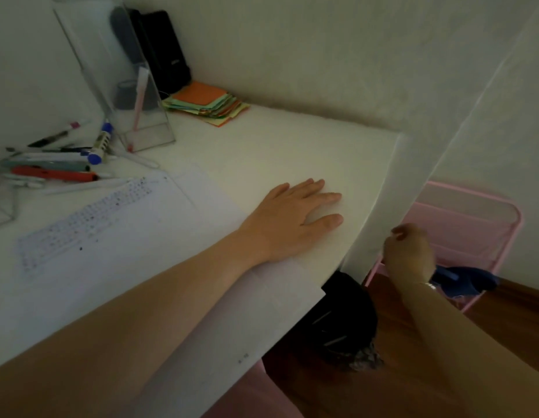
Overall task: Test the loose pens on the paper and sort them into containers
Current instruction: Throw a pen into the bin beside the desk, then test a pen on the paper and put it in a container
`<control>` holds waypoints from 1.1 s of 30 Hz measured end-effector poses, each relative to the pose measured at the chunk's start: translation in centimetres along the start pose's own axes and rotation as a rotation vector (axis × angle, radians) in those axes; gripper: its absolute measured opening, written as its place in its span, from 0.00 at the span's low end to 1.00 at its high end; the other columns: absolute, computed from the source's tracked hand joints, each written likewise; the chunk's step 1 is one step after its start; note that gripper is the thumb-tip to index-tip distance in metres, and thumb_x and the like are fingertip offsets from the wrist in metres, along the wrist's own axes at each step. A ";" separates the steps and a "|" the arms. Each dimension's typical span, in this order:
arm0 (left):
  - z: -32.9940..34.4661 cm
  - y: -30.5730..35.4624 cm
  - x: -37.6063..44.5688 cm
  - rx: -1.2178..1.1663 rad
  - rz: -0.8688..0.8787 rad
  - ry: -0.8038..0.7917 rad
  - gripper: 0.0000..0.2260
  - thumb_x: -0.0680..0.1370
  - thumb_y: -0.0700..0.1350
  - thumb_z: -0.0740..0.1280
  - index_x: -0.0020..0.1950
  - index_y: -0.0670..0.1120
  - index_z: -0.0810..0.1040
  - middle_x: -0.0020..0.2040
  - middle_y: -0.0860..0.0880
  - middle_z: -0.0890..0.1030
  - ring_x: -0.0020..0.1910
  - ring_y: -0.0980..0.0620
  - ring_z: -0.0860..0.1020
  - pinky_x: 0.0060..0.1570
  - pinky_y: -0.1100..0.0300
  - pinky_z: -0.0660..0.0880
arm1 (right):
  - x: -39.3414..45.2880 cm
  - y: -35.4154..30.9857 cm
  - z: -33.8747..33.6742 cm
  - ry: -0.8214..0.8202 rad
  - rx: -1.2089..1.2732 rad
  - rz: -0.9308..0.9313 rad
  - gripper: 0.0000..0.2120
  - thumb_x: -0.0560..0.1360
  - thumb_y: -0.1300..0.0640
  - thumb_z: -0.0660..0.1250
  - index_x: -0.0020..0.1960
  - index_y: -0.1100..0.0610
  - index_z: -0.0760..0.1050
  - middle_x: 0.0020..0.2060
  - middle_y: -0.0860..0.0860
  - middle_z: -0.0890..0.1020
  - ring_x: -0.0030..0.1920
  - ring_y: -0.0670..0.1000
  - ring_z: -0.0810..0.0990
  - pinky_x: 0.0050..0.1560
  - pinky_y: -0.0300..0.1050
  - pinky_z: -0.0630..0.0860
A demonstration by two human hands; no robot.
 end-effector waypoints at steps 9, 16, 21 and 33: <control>-7.1 -4.4 -2.2 -1.501 -0.303 0.585 0.07 0.78 0.35 0.61 0.48 0.43 0.78 0.44 0.46 0.84 0.49 0.49 0.82 0.53 0.58 0.78 | -8.0 -27.2 -14.0 0.320 0.639 -0.813 0.13 0.61 0.67 0.58 0.37 0.51 0.71 0.40 0.52 0.73 0.33 0.37 0.71 0.38 0.27 0.64; -14.2 -11.2 -12.0 -0.426 -0.481 0.711 0.08 0.77 0.38 0.62 0.41 0.47 0.77 0.35 0.53 0.81 0.31 0.61 0.77 0.34 0.66 0.72 | -19.2 -39.9 -1.4 -0.294 0.244 -1.198 0.10 0.70 0.66 0.61 0.44 0.56 0.79 0.42 0.50 0.78 0.44 0.49 0.75 0.47 0.38 0.71; -14.5 -16.7 -20.6 0.201 -0.721 0.497 0.07 0.77 0.48 0.60 0.50 0.53 0.77 0.40 0.52 0.81 0.40 0.50 0.78 0.44 0.55 0.75 | -24.5 -42.1 9.8 -0.586 -0.201 -1.234 0.12 0.74 0.63 0.60 0.57 0.59 0.74 0.55 0.58 0.77 0.54 0.58 0.77 0.56 0.50 0.75; -13.5 -18.8 -23.1 0.373 -0.591 0.631 0.18 0.74 0.54 0.49 0.45 0.51 0.78 0.30 0.50 0.79 0.27 0.51 0.76 0.28 0.57 0.73 | -28.1 -43.0 15.9 -0.320 -0.595 -1.414 0.14 0.75 0.61 0.60 0.60 0.58 0.72 0.60 0.58 0.71 0.60 0.58 0.71 0.56 0.49 0.68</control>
Point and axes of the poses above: each hand's wrist, its own x-axis towards the middle knuckle, its own z-axis out of the palm, y = z × x, the point moved 6 cm from there along x, towards the middle knuckle
